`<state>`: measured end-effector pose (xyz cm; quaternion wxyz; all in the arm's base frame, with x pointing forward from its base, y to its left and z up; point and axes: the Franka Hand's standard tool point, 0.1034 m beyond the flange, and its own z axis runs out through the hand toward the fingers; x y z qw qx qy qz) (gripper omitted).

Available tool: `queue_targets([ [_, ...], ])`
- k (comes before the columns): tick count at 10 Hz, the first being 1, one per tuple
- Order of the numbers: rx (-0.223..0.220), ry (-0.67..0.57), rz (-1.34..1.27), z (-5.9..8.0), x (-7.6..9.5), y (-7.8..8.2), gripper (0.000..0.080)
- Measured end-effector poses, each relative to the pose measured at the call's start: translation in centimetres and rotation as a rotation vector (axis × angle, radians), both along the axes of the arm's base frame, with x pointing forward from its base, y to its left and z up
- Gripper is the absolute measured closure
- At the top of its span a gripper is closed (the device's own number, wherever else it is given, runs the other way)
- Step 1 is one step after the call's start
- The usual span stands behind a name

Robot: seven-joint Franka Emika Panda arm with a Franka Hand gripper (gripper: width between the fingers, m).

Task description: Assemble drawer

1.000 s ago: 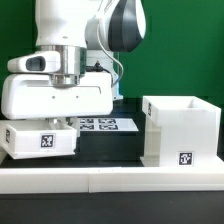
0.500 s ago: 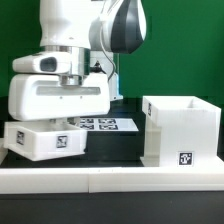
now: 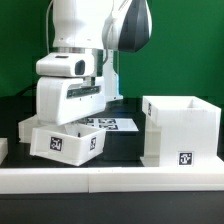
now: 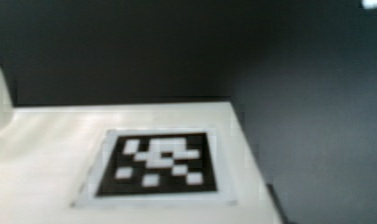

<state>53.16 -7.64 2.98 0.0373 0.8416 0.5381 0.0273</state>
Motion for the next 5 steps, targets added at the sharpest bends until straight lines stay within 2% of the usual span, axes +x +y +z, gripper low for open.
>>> queue_targets([
  [3,-0.036,0.014,0.211,-0.1,-0.1,-0.4,0.0758],
  [5,-0.067,0.034,0.390,-0.1,-0.1,0.9,0.0758],
])
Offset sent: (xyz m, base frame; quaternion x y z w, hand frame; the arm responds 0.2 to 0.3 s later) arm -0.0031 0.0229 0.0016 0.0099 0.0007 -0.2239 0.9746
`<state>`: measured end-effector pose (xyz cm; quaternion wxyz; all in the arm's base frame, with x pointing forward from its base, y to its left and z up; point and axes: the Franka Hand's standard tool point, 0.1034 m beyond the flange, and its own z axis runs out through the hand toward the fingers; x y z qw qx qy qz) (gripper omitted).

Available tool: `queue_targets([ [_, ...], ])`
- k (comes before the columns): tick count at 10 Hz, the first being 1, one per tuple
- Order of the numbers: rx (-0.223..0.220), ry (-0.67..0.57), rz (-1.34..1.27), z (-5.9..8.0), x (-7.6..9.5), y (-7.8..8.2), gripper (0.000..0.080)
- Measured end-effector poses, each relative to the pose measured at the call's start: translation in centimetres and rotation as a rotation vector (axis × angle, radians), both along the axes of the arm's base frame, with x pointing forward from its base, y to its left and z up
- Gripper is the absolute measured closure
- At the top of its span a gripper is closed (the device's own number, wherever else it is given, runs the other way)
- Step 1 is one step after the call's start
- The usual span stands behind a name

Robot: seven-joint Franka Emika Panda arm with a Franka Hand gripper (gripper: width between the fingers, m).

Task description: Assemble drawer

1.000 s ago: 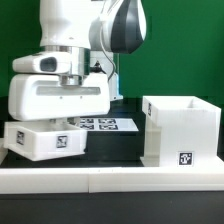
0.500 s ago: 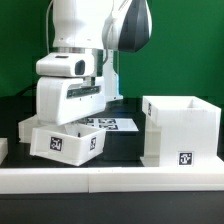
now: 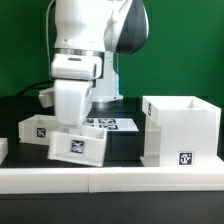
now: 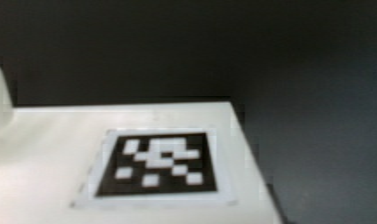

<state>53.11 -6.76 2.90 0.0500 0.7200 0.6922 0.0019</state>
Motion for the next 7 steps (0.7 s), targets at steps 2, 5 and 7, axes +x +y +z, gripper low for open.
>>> queue_targets([
  [2,-0.001,0.020,0.014,-0.2,0.0,1.4,0.0758],
  [5,0.005,0.010,0.004,-0.1,0.2,1.1,0.0758],
  [7,0.023,0.032,0.085,-0.4,-0.4,-1.5,0.0758],
])
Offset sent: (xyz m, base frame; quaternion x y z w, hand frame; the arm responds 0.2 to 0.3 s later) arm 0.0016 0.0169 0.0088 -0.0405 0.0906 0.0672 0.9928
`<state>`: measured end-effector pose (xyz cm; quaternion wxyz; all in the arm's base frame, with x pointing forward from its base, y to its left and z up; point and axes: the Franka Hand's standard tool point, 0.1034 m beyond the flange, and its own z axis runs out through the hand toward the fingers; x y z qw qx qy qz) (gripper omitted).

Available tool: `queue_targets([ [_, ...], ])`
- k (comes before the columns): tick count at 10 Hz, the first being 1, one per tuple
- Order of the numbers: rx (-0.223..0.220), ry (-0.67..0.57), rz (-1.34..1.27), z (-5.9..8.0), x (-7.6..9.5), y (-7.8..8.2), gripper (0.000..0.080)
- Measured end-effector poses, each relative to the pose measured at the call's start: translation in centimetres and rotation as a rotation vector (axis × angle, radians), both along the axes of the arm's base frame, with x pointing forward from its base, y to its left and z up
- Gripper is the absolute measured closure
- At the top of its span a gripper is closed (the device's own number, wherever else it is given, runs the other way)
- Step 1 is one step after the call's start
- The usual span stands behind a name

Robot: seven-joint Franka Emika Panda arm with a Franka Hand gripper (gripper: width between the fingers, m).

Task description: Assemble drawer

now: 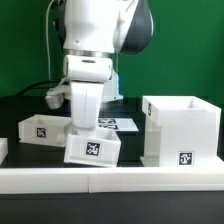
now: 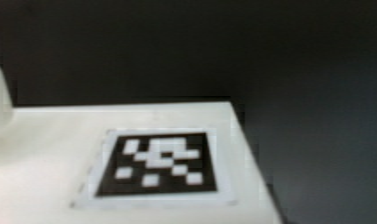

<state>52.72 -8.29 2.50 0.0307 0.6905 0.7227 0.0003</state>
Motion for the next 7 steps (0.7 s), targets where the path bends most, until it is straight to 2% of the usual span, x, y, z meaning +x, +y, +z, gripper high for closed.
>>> queue_targets([
  [3,0.061,0.008,0.030,-0.1,-0.3,-0.8,0.0758],
  [7,0.076,0.004,-0.020,0.2,1.0,2.8,0.0758],
])
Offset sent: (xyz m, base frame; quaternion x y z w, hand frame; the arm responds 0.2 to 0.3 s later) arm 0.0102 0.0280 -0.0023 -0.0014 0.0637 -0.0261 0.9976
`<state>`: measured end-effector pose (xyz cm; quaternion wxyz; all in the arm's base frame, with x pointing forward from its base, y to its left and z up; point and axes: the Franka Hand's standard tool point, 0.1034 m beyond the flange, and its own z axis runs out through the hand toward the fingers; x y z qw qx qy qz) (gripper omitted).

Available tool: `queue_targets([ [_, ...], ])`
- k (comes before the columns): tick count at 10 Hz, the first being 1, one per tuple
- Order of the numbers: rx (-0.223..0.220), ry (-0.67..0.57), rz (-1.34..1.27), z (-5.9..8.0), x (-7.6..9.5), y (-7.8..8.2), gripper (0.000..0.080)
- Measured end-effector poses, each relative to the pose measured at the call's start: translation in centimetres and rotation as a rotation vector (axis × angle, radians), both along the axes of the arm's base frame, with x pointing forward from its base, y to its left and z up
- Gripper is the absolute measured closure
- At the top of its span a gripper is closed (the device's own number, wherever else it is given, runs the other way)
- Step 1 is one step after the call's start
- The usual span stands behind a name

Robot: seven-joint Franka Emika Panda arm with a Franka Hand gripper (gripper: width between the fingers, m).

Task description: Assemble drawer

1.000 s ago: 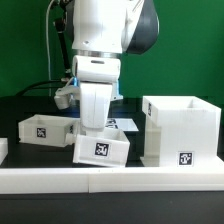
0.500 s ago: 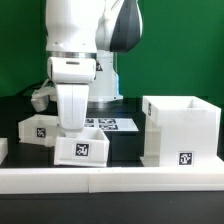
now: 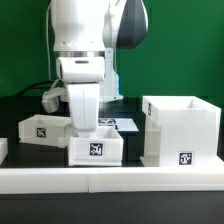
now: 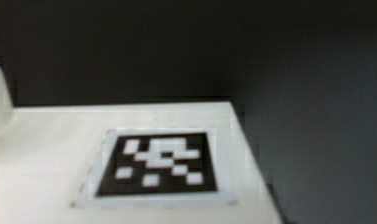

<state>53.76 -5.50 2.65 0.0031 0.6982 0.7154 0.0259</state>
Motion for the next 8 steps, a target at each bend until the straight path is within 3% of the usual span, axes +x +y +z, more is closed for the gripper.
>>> queue_targets([
  [2,0.005,0.000,0.000,-0.04,0.78,1.65,0.0758],
  [7,0.006,0.023,-0.006,-0.37,0.21,1.24,0.0758],
  [8,0.008,0.023,0.002,-0.35,0.26,1.77,0.0758],
])
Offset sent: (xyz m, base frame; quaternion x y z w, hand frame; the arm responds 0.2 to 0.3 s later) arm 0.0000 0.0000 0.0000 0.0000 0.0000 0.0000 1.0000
